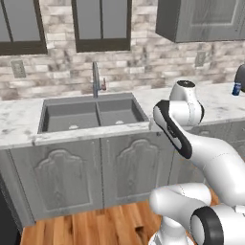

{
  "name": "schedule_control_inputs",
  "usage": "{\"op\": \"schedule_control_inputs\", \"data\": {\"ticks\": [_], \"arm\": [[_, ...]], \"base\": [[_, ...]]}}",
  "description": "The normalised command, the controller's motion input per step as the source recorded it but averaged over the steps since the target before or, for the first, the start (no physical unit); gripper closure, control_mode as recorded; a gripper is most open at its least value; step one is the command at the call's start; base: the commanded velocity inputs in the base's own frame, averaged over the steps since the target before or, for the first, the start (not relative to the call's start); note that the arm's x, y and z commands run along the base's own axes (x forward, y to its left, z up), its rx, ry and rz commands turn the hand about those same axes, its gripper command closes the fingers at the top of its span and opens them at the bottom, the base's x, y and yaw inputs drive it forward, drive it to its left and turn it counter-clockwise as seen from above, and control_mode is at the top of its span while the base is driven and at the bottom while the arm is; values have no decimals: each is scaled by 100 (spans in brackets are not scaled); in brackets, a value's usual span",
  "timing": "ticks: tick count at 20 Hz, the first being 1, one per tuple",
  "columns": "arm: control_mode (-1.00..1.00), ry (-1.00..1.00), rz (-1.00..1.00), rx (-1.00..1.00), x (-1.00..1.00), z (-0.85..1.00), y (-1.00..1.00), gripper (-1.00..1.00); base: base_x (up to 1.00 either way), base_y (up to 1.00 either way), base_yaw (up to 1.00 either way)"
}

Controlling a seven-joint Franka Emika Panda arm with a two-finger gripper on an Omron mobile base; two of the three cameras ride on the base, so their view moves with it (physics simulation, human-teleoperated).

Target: Move the drinks to the dining counter.

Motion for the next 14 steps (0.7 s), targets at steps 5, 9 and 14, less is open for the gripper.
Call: {"op": "schedule_control_inputs", "data": {"ticks": [5,9,14], "arm": [[100,0,0,0,0,0,0,-100],[100,0,0,0,0,0,0,-100],[100,0,0,0,0,0,0,-100]], "base": [[95,-69,2],[49,-100,4],[23,-100,1]]}}
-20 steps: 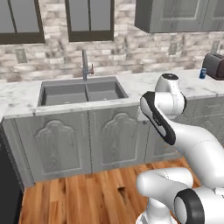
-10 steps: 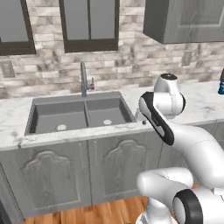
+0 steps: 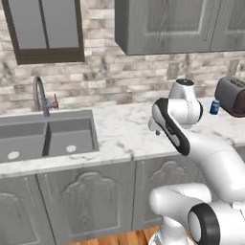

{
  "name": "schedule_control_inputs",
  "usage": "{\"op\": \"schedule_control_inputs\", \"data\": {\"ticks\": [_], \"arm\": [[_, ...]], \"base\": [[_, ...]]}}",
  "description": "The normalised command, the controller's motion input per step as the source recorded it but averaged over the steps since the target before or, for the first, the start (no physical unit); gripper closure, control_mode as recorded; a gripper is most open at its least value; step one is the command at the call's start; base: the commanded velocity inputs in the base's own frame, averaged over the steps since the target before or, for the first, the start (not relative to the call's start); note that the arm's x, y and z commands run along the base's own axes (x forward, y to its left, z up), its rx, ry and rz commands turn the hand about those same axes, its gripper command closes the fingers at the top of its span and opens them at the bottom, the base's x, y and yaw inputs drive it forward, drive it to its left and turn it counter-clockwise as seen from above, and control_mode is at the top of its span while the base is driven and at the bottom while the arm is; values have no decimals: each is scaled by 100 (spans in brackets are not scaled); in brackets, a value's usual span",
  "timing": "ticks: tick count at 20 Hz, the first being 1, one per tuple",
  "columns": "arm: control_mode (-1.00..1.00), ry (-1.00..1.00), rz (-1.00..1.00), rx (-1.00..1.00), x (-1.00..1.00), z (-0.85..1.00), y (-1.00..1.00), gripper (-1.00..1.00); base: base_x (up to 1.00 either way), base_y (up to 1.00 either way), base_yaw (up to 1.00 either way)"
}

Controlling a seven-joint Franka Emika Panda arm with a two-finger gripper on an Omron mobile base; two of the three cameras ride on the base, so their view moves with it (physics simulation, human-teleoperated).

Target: Move the drinks to the dining counter.

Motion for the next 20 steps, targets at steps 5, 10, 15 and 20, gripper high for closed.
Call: {"op": "schedule_control_inputs", "data": {"ticks": [5,10,15,20], "arm": [[100,0,0,0,0,0,0,-100],[100,0,0,0,0,0,0,-100],[100,0,0,0,0,0,0,-100],[100,0,0,0,0,0,0,-100]], "base": [[0,-100,-3],[0,-100,-9],[33,-92,-3],[68,-41,0]]}}
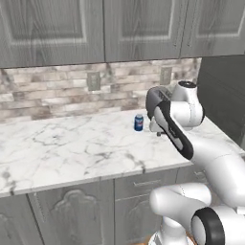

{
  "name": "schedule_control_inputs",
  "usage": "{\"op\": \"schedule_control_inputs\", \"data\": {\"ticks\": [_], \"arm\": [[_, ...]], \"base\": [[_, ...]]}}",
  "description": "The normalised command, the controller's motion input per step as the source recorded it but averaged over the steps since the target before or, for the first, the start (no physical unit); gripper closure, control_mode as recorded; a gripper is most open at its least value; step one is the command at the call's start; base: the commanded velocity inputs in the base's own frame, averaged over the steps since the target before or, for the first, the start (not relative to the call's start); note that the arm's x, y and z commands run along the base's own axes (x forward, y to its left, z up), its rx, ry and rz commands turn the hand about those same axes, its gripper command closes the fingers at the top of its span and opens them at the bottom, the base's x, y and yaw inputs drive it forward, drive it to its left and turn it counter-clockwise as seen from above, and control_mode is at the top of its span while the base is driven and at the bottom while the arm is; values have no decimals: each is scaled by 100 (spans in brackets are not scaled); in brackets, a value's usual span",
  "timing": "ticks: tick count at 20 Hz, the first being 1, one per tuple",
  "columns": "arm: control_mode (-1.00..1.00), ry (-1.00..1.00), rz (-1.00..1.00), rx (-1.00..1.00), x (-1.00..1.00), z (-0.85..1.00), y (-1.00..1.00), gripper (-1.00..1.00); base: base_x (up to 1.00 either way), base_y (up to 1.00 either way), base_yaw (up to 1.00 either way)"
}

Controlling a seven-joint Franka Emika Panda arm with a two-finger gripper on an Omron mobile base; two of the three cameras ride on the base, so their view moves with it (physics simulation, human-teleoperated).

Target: Move the drinks to the dining counter.

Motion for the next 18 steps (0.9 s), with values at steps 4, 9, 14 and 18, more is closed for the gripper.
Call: {"op": "schedule_control_inputs", "data": {"ticks": [4,9,14,18], "arm": [[100,0,0,0,0,0,0,-100],[100,0,0,0,0,0,0,-100],[100,0,0,0,0,0,0,-100],[100,0,0,0,0,0,0,-100]], "base": [[56,-3,0],[29,5,0],[11,10,0],[14,34,0]]}}
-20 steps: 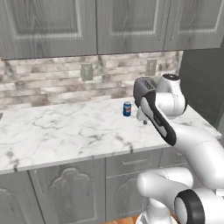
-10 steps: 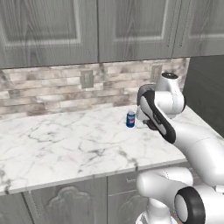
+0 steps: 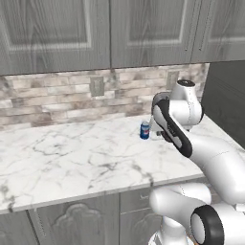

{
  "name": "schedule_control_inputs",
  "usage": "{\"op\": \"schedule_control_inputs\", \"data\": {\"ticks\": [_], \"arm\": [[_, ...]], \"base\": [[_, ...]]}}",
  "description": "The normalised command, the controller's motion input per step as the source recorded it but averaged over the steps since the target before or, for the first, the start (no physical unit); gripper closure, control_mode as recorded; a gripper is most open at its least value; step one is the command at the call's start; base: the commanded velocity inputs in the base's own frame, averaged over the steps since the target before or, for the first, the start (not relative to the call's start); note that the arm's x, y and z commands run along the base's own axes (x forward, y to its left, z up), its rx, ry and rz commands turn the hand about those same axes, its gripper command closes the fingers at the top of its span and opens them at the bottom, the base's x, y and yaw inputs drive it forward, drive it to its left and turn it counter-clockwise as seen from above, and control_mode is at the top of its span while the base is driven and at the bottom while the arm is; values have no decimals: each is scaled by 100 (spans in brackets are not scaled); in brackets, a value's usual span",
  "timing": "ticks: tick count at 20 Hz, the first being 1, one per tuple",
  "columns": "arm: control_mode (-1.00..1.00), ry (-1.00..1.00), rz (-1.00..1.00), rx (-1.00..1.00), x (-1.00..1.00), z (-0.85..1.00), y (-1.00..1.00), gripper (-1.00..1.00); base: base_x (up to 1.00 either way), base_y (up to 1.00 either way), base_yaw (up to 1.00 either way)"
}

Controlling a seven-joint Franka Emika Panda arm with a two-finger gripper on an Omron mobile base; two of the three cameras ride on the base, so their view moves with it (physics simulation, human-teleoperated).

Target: Move the drinks to the dining counter.

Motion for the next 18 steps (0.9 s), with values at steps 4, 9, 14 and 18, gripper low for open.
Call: {"op": "schedule_control_inputs", "data": {"ticks": [4,9,14,18], "arm": [[100,0,0,0,0,0,0,-100],[100,0,0,0,0,0,0,-100],[-100,0,0,0,26,-4,0,-100],[-100,2,0,0,69,-13,0,-100]], "base": [[29,47,0],[37,32,0],[34,0,0],[0,0,0]]}}
